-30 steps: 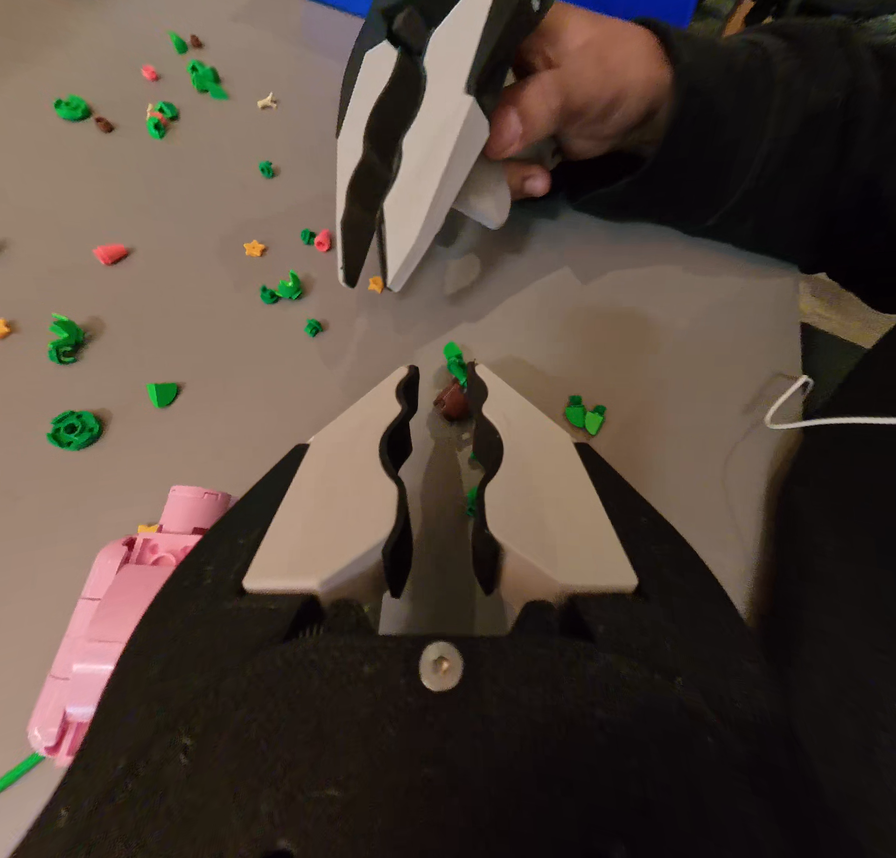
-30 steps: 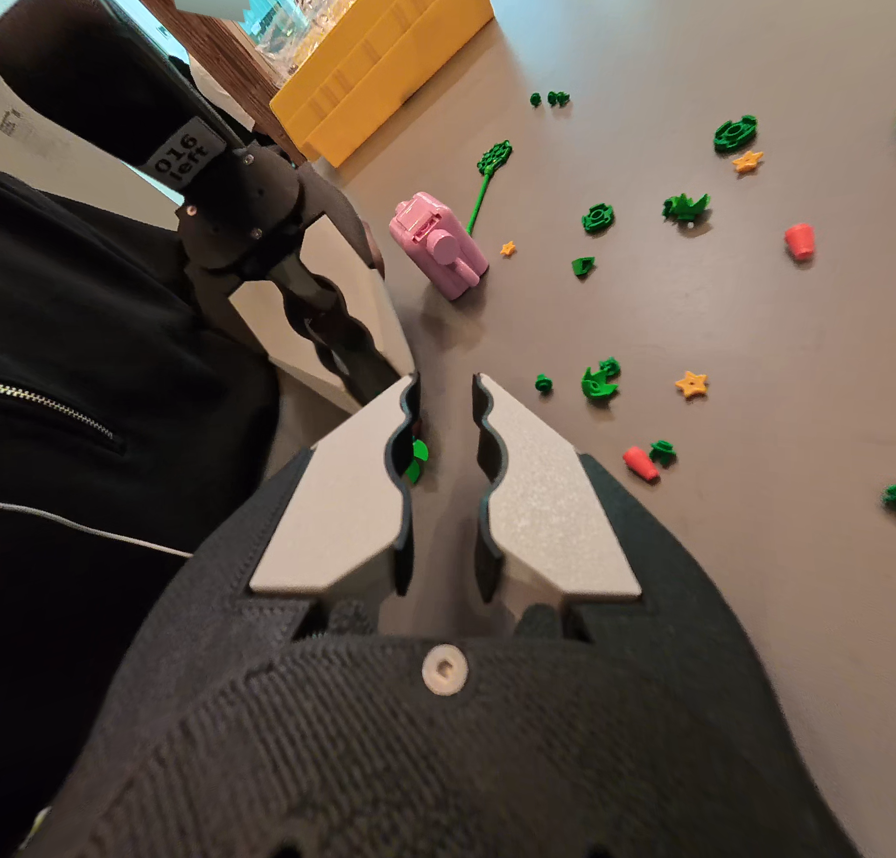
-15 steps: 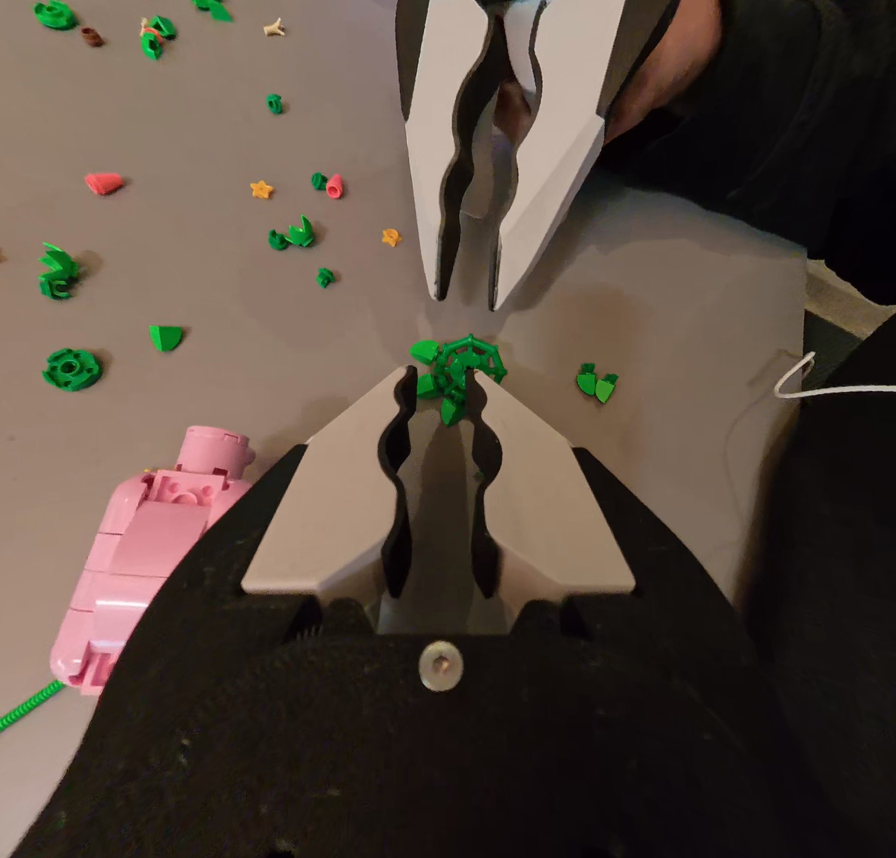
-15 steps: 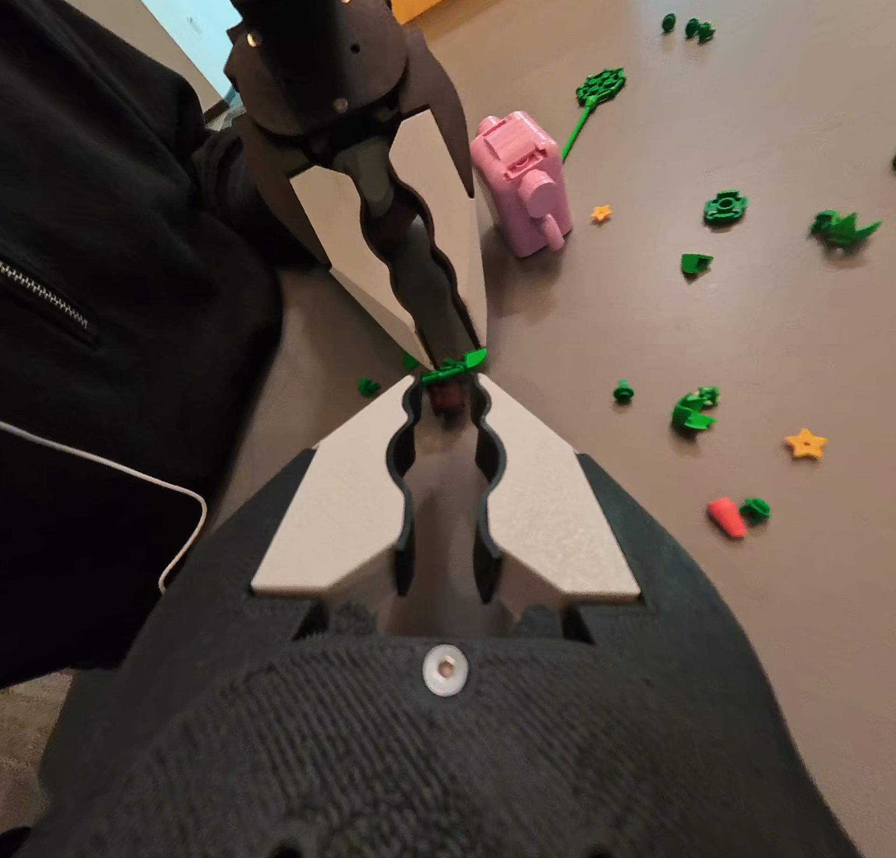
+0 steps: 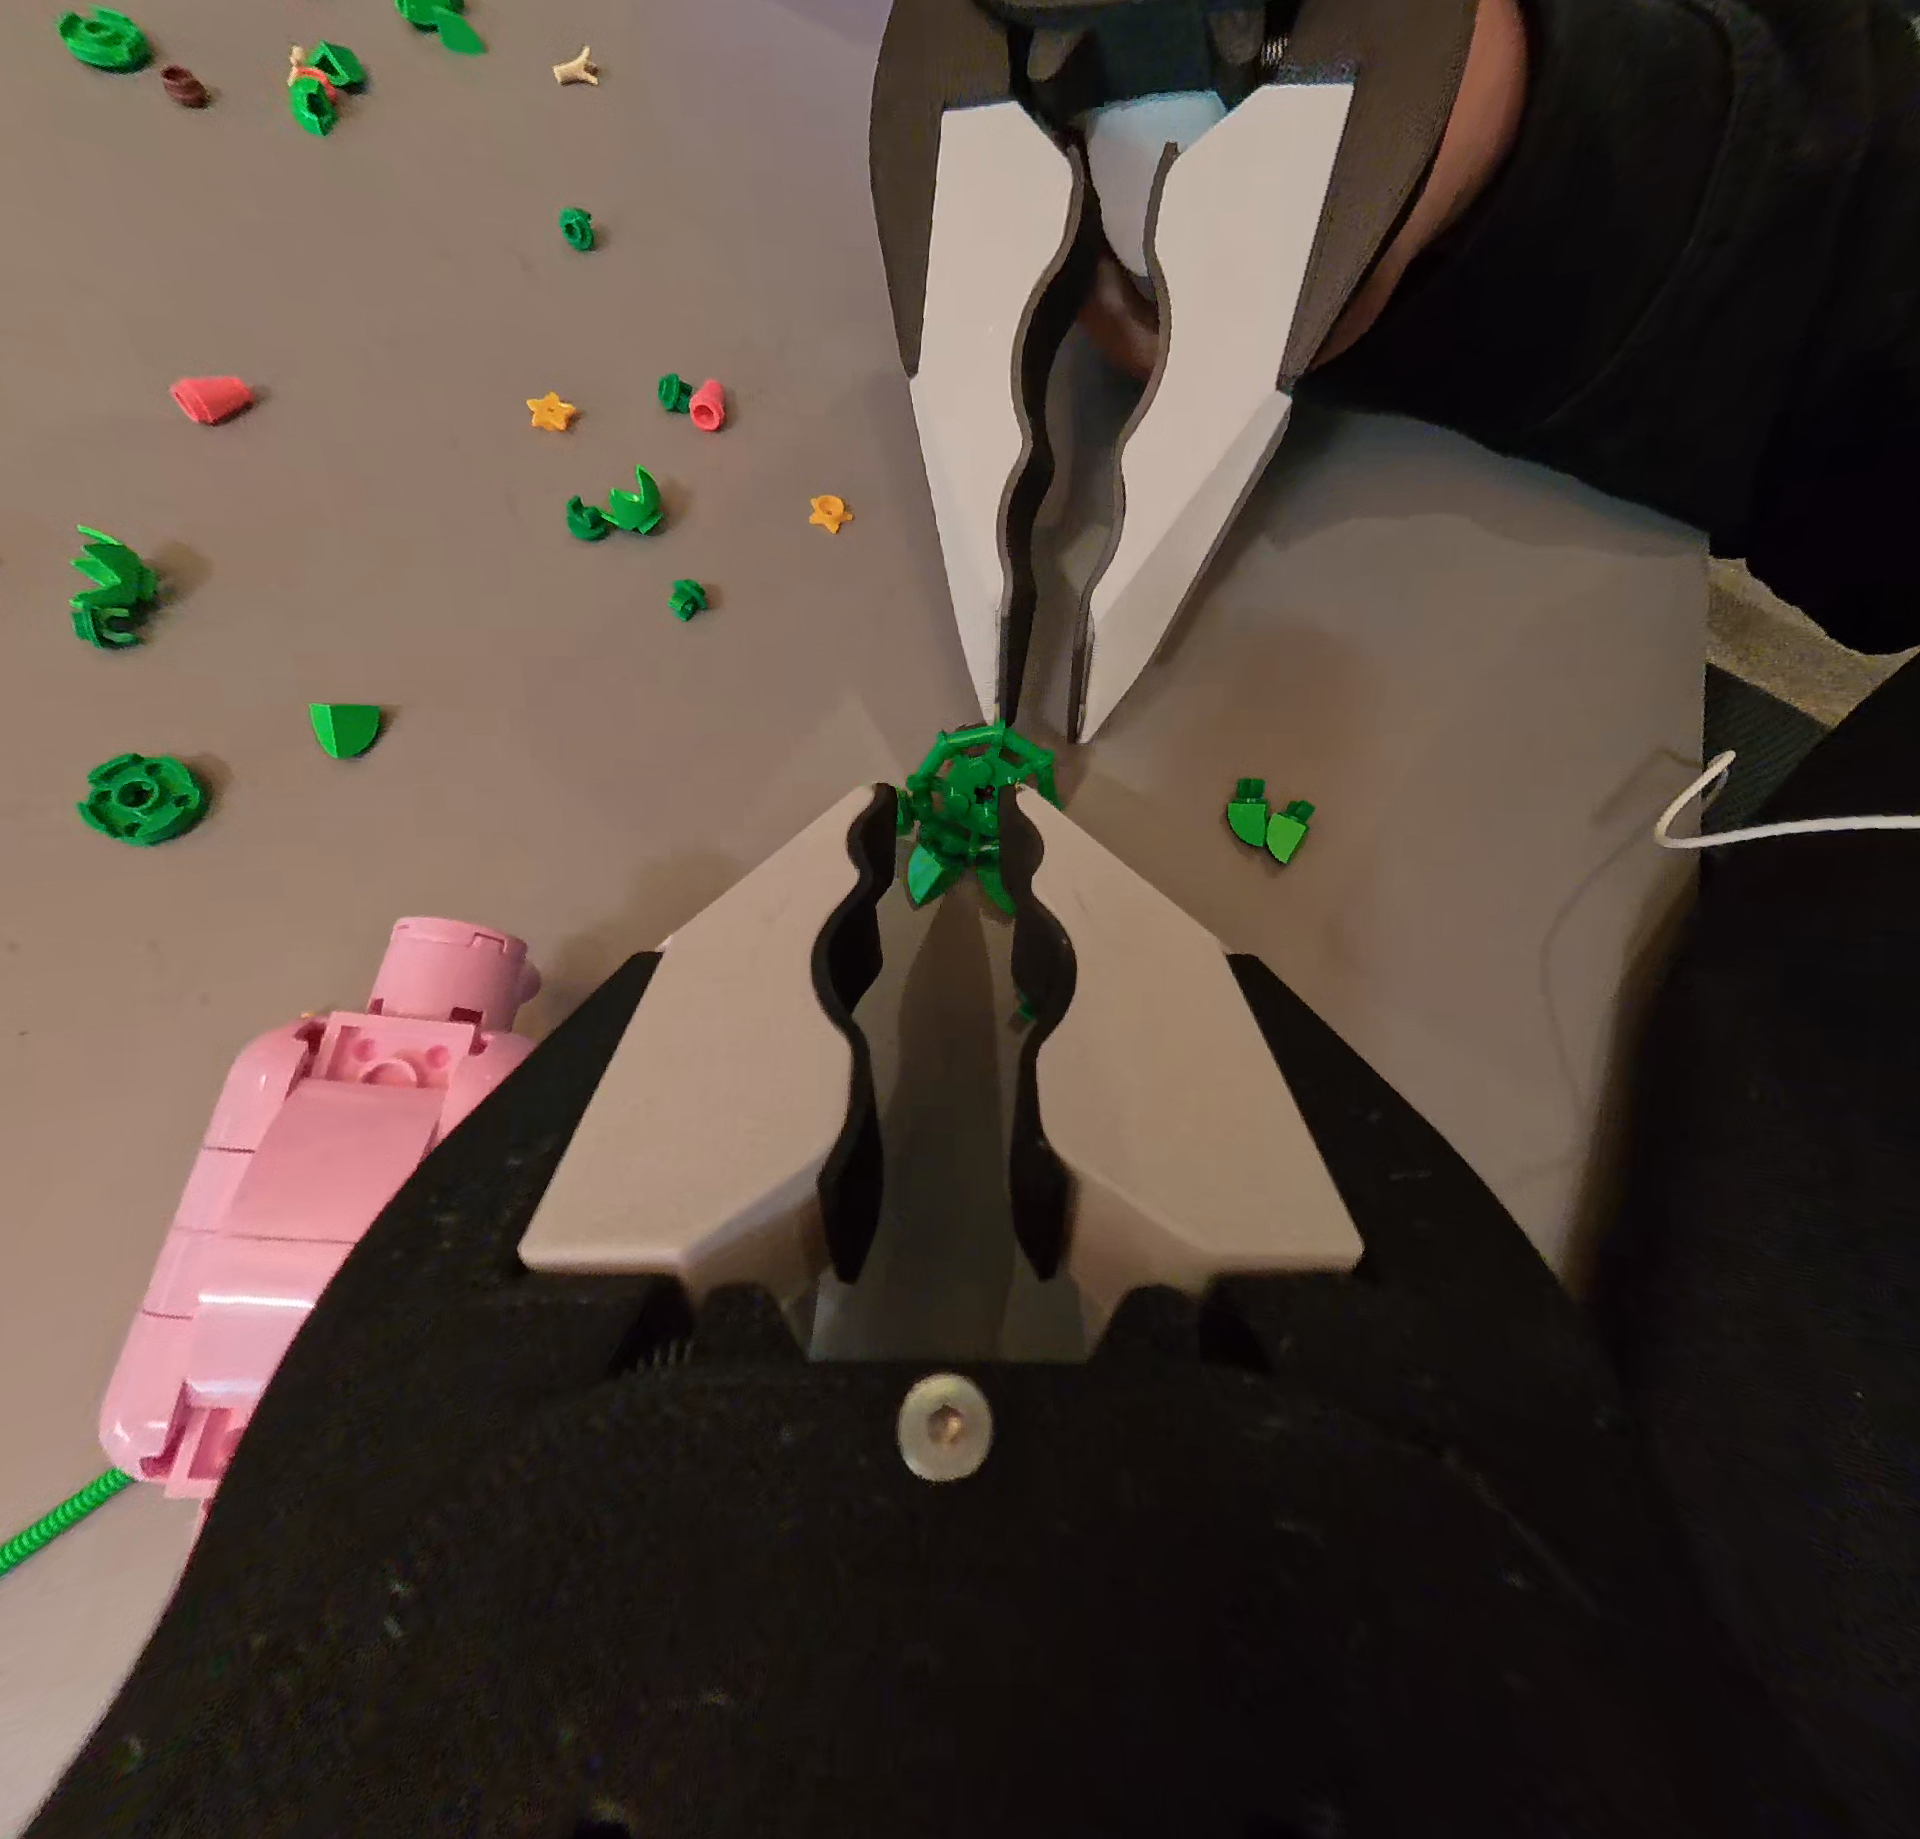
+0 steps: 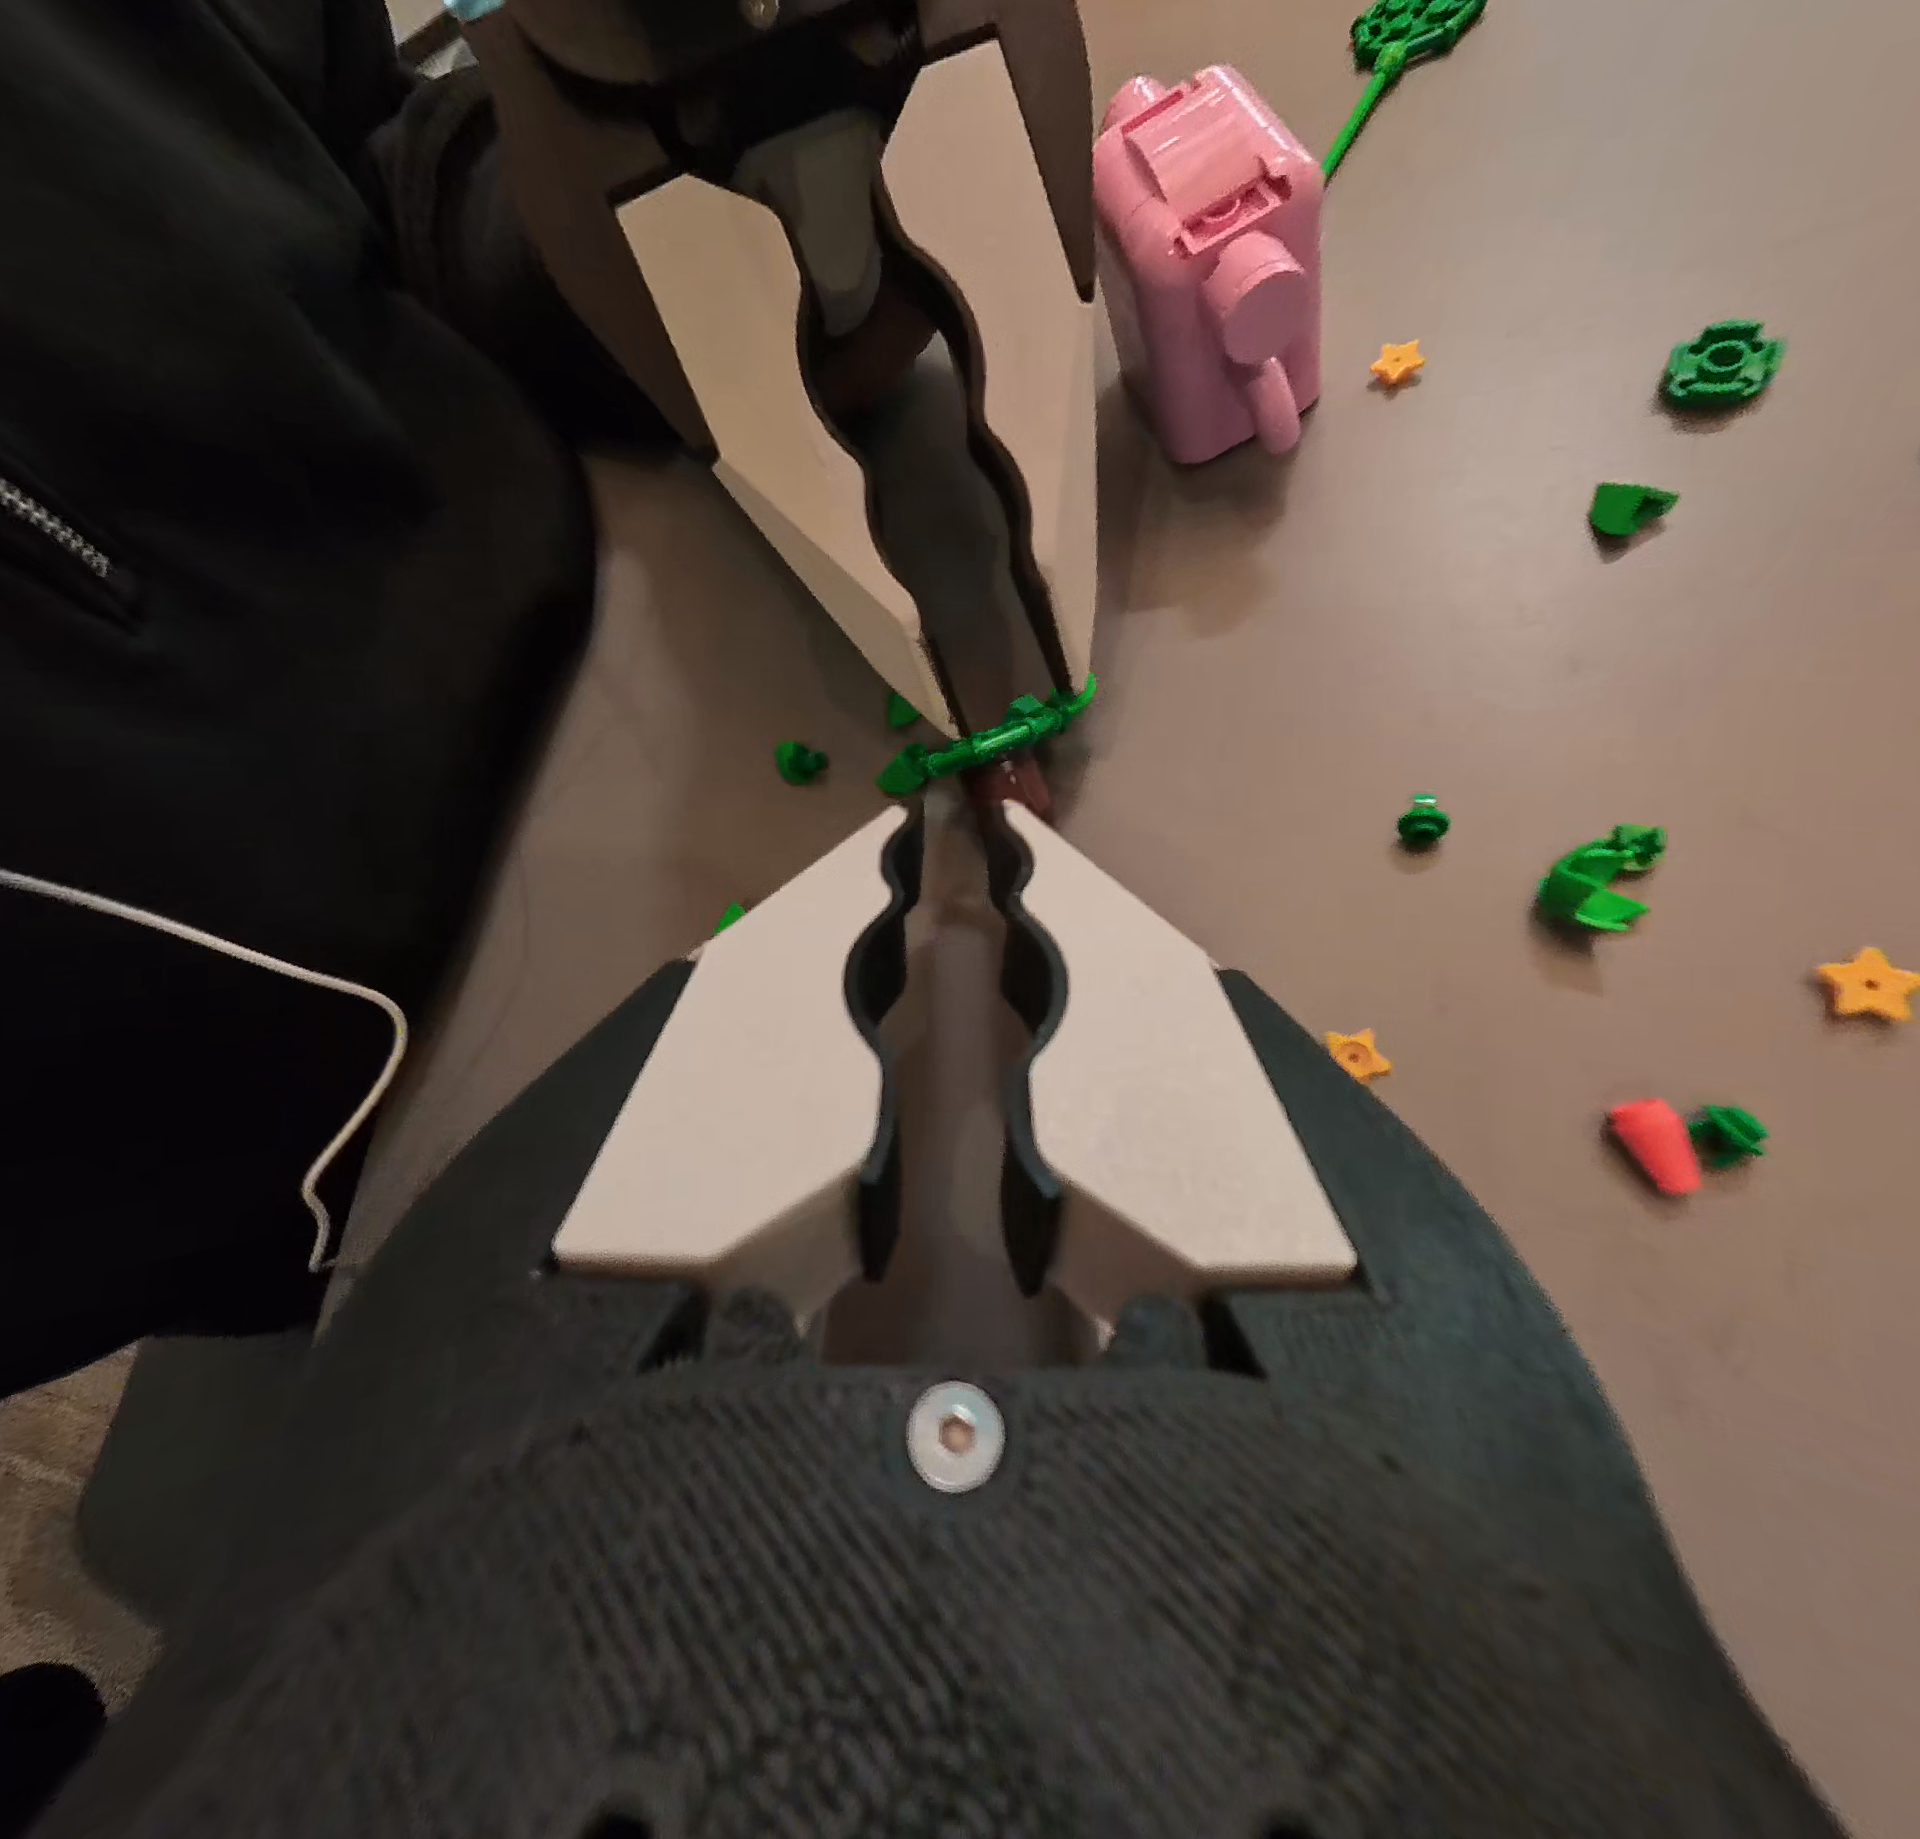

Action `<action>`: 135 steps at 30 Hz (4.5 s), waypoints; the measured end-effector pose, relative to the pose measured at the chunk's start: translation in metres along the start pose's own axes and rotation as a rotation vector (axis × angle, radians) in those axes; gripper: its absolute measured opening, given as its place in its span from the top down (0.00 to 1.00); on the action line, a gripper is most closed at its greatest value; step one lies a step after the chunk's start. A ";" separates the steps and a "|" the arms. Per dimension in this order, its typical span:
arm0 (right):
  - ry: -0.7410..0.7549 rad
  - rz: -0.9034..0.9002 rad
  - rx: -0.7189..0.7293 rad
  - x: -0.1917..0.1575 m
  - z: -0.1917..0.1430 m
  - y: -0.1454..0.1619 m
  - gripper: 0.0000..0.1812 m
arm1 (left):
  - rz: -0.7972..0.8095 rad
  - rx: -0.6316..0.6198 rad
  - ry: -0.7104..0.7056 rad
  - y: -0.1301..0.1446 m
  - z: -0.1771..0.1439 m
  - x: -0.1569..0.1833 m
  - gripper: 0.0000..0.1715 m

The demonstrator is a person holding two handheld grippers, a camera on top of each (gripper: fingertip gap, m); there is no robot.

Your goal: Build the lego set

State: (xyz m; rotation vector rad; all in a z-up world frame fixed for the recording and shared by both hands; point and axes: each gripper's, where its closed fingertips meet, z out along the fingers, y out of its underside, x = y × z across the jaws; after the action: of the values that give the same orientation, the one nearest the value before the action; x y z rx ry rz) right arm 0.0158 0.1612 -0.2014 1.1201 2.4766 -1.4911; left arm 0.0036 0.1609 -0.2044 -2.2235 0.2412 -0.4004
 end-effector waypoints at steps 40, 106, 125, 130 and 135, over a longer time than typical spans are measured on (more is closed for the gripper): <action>0.247 -0.185 0.124 0.013 -0.017 -0.032 0.87 | -0.265 0.104 0.065 -0.009 -0.009 -0.017 0.99; 0.098 0.061 0.009 0.020 -0.008 0.003 0.84 | -0.048 0.044 0.031 -0.011 0.007 0.006 0.86; 0.482 -0.430 0.084 0.018 -0.031 -0.040 0.83 | -0.337 0.177 0.112 -0.027 -0.005 -0.006 1.00; 0.481 -0.458 0.107 0.004 -0.018 -0.048 0.76 | -0.327 0.237 0.092 -0.034 -0.014 -0.013 1.00; 0.426 -0.299 0.088 0.016 -0.014 -0.036 0.75 | -0.250 0.200 0.079 -0.031 -0.007 -0.005 1.00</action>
State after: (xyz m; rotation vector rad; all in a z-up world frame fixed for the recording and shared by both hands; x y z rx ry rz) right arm -0.0131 0.1711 -0.1725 1.2389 3.0047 -1.5847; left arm -0.0026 0.1765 -0.1770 -2.0474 -0.0366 -0.6215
